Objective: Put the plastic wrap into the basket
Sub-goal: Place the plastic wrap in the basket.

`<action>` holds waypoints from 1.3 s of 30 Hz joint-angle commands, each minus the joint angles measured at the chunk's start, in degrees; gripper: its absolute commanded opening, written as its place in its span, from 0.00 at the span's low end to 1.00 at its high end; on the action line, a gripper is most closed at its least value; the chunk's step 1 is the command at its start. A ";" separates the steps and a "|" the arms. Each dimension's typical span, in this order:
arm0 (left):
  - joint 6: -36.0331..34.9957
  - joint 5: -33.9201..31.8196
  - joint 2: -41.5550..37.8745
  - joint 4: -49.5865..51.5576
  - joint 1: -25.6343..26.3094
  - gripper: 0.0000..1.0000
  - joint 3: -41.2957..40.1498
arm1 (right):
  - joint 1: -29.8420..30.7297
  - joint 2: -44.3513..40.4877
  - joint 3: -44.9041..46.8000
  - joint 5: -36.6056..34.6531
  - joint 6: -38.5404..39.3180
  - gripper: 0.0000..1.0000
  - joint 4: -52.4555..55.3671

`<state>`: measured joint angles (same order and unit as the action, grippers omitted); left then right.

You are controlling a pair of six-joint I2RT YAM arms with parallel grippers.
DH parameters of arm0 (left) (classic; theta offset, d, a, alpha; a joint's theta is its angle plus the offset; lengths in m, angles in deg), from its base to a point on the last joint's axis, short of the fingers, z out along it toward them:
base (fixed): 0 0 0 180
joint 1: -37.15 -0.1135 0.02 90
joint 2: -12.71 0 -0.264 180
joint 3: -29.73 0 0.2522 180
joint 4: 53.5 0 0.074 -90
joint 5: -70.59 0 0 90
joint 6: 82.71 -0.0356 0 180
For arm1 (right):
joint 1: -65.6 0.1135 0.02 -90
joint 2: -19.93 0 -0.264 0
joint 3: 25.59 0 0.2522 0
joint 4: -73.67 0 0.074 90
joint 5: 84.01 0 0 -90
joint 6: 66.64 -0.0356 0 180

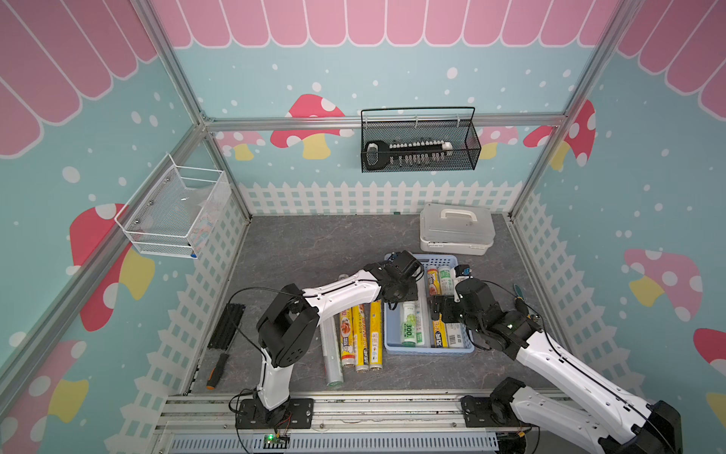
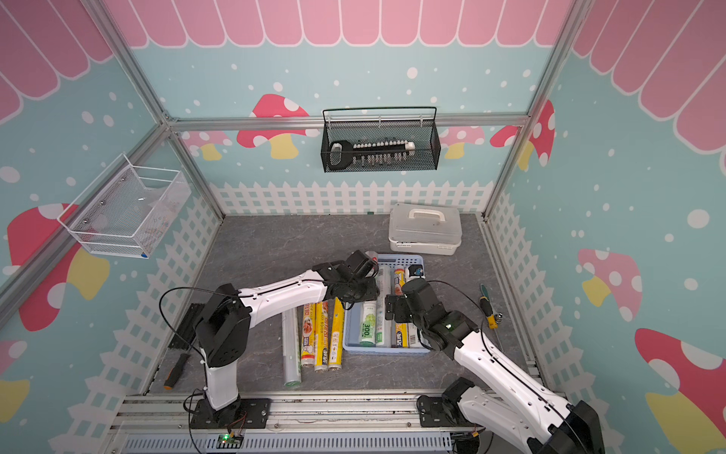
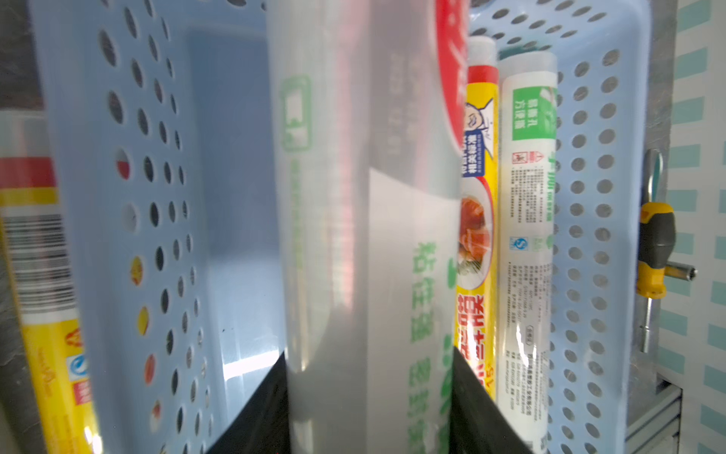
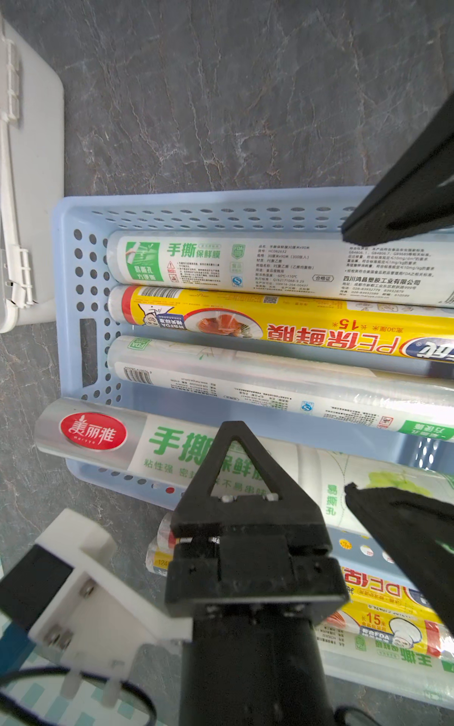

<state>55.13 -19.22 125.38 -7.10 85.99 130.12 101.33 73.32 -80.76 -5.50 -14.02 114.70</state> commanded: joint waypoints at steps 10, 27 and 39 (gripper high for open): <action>-0.15 0.04 4.74 0.24 0.14 0.28 4.33 | -1.98 4.58 1.16 6.44 0.56 0.98 -2.40; -0.72 2.56 3.87 0.16 -0.32 0.70 3.90 | -2.33 3.79 1.42 5.04 0.02 0.98 -2.67; -3.21 -2.80 -13.54 -3.97 -0.47 0.72 -5.79 | -2.33 -0.84 0.37 8.66 1.90 0.98 -4.55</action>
<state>53.62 -17.97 118.05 -8.39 85.93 127.30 99.30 74.06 -80.12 1.04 -13.50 112.31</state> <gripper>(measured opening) 0.718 0.980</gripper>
